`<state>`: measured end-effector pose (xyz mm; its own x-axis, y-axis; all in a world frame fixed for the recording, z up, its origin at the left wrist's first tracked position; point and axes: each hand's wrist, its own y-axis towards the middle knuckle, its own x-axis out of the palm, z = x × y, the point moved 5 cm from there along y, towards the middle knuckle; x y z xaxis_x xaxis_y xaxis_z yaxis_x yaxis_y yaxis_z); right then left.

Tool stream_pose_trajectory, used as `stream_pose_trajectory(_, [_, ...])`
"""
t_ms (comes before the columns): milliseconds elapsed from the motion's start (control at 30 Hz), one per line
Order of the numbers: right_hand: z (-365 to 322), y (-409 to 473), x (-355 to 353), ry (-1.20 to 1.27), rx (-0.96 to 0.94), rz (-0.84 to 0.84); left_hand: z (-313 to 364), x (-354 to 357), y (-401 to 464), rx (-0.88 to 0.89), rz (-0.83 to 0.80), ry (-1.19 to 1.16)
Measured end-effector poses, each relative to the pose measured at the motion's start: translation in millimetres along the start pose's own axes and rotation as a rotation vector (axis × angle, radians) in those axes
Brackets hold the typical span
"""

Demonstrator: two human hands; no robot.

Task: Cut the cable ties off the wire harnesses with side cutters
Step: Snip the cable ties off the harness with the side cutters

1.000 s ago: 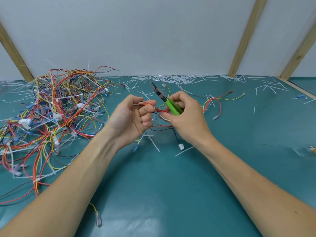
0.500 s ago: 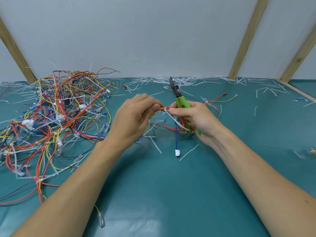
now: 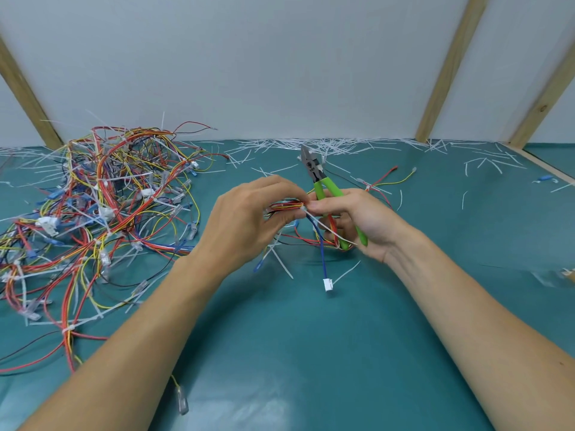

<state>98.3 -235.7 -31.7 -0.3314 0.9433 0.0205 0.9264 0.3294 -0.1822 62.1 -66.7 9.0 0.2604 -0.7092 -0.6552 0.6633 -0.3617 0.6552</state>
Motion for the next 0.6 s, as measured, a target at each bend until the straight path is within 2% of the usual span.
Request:
stream_pose_trajectory(100, [1,0,0,-0.025,0.006,-0.024,-4,-1,-1,-0.057,0.042,-0.064])
stream_pose_trajectory(200, [1,0,4,-0.008,-0.021,-0.026,-10,0,-3,-0.234,0.150,-0.269])
stream_pose_trajectory(300, [-6,-1,7,0.024,-0.130,0.149,-18,4,-7,-0.445,0.257,-0.532])
stream_pose_trajectory(367, [-12,-1,1,0.009,-0.212,0.300,-25,7,-10,-0.559,0.306,-0.616])
stream_pose_trajectory(433, [-18,-3,-9,-0.133,-0.312,0.429,-34,9,-12,-0.654,0.326,-0.633])
stream_pose_trajectory(500, [-20,-6,-16,-0.417,-0.412,0.510,-39,13,-13,-0.700,0.313,-0.659])
stream_pose_trajectory(600, [-17,-7,-12,-0.604,-0.445,0.476,-42,17,-12,-0.681,0.269,-0.670])
